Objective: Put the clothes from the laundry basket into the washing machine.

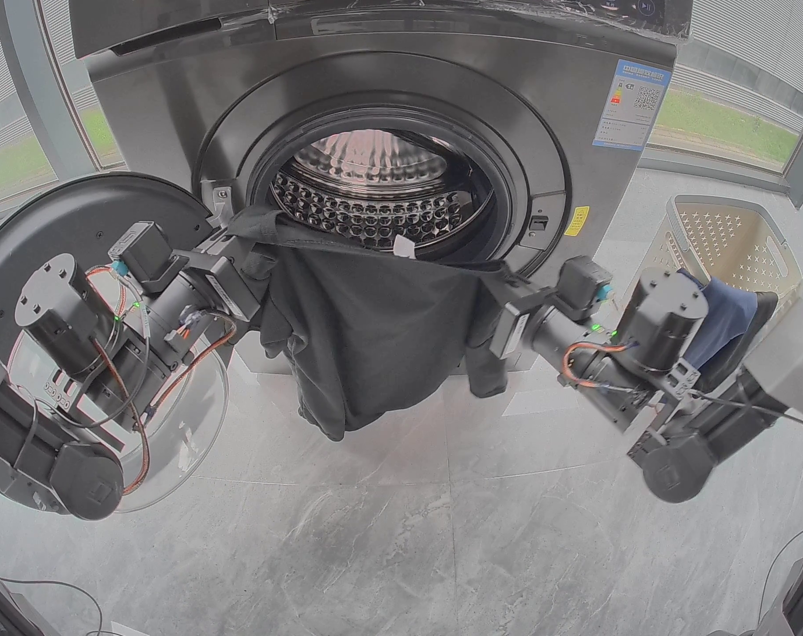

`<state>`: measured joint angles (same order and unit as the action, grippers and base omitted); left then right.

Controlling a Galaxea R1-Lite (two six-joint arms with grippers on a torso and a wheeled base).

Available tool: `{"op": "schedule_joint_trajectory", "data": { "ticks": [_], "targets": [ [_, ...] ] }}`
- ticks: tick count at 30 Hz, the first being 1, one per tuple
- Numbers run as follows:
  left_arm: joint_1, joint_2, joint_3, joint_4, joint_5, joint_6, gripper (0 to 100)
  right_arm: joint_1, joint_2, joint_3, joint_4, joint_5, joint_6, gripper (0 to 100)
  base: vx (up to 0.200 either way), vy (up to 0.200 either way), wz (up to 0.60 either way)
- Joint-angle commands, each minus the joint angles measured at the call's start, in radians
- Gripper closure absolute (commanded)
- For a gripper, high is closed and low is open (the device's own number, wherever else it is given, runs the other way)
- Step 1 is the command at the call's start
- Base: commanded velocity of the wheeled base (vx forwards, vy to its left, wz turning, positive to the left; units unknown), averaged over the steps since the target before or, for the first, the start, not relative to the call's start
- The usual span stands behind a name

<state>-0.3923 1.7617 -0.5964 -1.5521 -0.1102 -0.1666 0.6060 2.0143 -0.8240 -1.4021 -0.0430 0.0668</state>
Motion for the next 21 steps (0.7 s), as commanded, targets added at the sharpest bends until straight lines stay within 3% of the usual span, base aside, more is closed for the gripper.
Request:
{"op": "schedule_joint_trajectory", "data": {
  "ticks": [1,6,8,21],
  "targets": [
    [0.004,-0.09,0.066,0.0,-0.031,0.001,100,-0.043,-0.213,0.088,0.009,-0.026,0.028,100,0.0,0.0,0.0],
    [0.001,-0.143,0.098,0.001,-0.036,-0.001,100,-0.031,-0.258,0.033,0.009,-0.037,0.03,100,0.0,0.0,0.0],
    [0.003,-0.156,0.099,0.001,-0.031,-0.001,100,-0.029,-0.262,0.011,0.008,-0.061,0.031,100,0.0,0.0,0.0],
    [-0.002,-0.171,0.072,0.001,-0.02,0.002,100,-0.028,-0.319,0.023,0.014,-0.084,0.047,100,0.0,0.0,0.0]
  ]
}}
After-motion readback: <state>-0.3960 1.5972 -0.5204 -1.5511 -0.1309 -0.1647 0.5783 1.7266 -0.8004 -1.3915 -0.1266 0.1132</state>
